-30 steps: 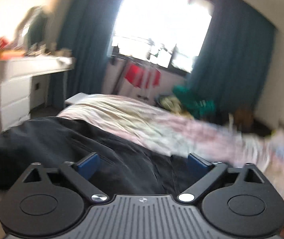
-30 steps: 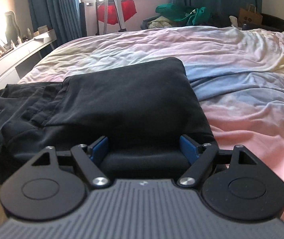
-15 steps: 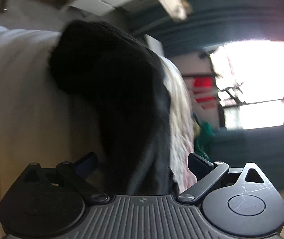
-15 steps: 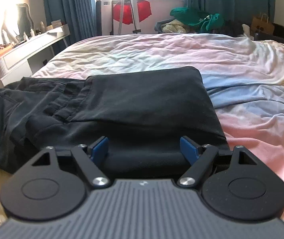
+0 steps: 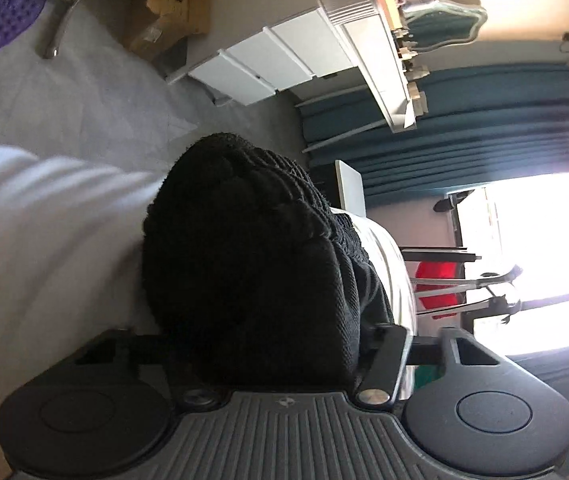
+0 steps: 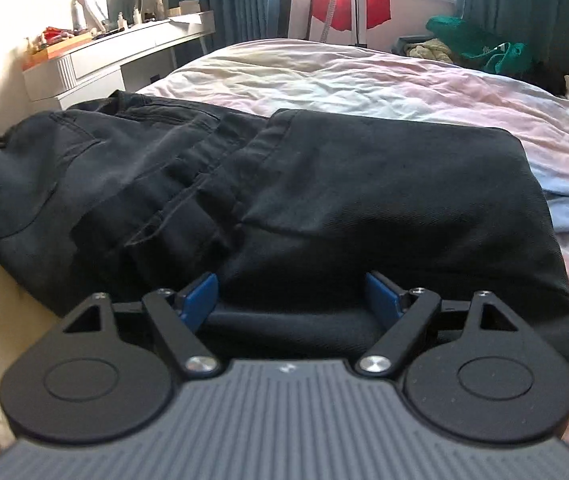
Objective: Fold clothes
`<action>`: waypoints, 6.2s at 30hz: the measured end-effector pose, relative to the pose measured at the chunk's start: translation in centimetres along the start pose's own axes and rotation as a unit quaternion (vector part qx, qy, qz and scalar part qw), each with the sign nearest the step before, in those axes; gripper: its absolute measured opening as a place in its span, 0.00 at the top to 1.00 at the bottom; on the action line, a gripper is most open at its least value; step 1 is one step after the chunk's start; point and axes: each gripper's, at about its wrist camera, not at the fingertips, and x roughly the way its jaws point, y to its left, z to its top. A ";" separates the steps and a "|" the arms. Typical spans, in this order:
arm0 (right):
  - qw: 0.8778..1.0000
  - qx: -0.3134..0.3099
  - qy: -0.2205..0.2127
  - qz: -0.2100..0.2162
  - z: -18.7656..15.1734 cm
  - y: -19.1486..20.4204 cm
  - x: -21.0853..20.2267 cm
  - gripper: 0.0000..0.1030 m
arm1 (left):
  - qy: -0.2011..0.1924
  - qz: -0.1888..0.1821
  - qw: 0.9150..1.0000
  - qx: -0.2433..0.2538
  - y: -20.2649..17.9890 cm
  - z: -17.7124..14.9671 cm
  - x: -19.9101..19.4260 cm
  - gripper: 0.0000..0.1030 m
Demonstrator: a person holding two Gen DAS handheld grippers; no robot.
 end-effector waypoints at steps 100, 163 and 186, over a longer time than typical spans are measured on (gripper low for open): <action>0.899 0.423 -0.105 -0.052 -2.0 -18.1 -7.6 0.51 | 0.034 0.052 0.824 0.563 -10.4 -30.6 0.2 0.15; 0.873 0.485 -0.048 0.005 -3.0 -15.4 -6.5 0.58 | 0.158 -0.126 0.870 0.450 -13.7 -28.1 -0.1 0.00; 0.888 0.457 -0.050 0.000 -2.5 -15.5 -5.9 0.61 | 0.233 -0.081 0.867 0.433 -11.5 -30.2 5.7 0.49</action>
